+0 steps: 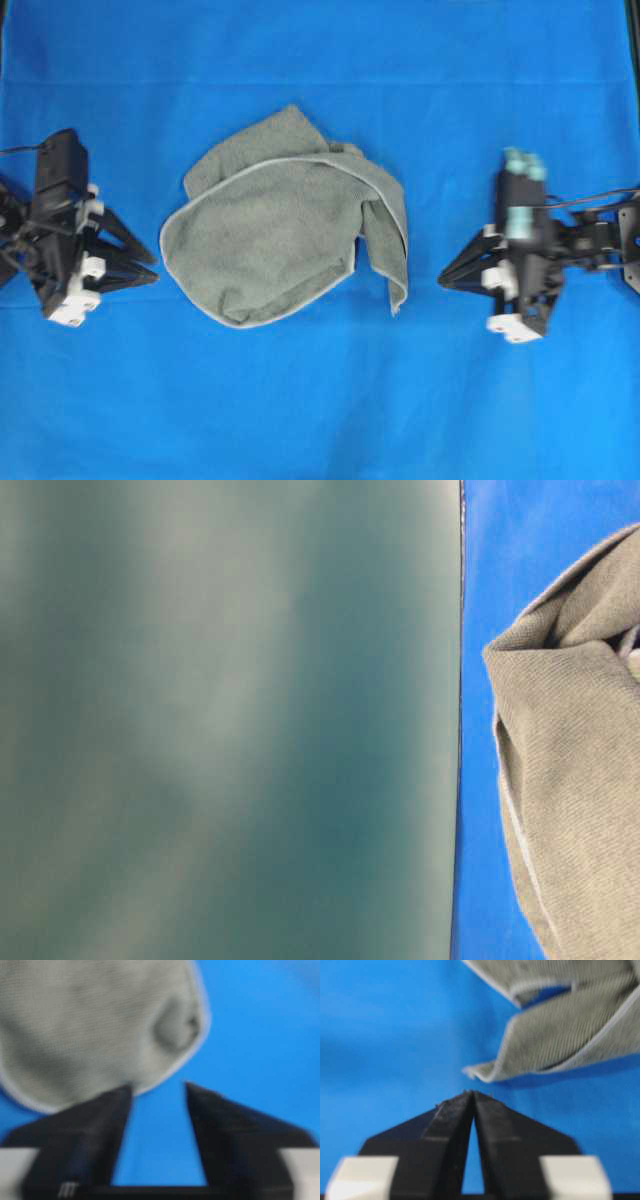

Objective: Fold a large towel.
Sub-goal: 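Reach both grippers in and grasp opposite corners of the grey towel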

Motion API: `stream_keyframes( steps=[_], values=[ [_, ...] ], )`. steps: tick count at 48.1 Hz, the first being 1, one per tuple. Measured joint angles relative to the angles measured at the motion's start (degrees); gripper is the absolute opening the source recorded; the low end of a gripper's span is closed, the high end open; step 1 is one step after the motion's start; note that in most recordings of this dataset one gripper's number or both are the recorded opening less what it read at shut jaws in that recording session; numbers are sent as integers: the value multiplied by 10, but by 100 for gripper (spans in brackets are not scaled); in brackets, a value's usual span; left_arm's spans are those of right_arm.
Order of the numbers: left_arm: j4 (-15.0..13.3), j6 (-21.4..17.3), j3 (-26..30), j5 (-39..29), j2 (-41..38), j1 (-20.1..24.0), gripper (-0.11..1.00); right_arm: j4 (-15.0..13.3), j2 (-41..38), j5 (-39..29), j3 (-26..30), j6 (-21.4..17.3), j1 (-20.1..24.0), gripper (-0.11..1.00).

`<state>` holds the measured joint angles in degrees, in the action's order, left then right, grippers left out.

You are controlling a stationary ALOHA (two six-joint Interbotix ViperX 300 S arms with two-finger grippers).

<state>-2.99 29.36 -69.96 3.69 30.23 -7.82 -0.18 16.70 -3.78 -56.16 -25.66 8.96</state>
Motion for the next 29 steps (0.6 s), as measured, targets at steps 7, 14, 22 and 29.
stream_keyframes(
  steps=[7,14,22,29],
  values=[
    [0,0,1,2,-73,35,86,0,-88,-1,37,-1,1,66],
    [3,-1,2,21,-143,76,86,0,-152,-3,76,-1,-7,64],
    [4,-8,7,75,-192,95,85,0,-192,-1,96,-1,-37,64],
    [4,-11,13,83,-209,104,77,-1,-205,-2,107,-1,-48,60]
  ],
)
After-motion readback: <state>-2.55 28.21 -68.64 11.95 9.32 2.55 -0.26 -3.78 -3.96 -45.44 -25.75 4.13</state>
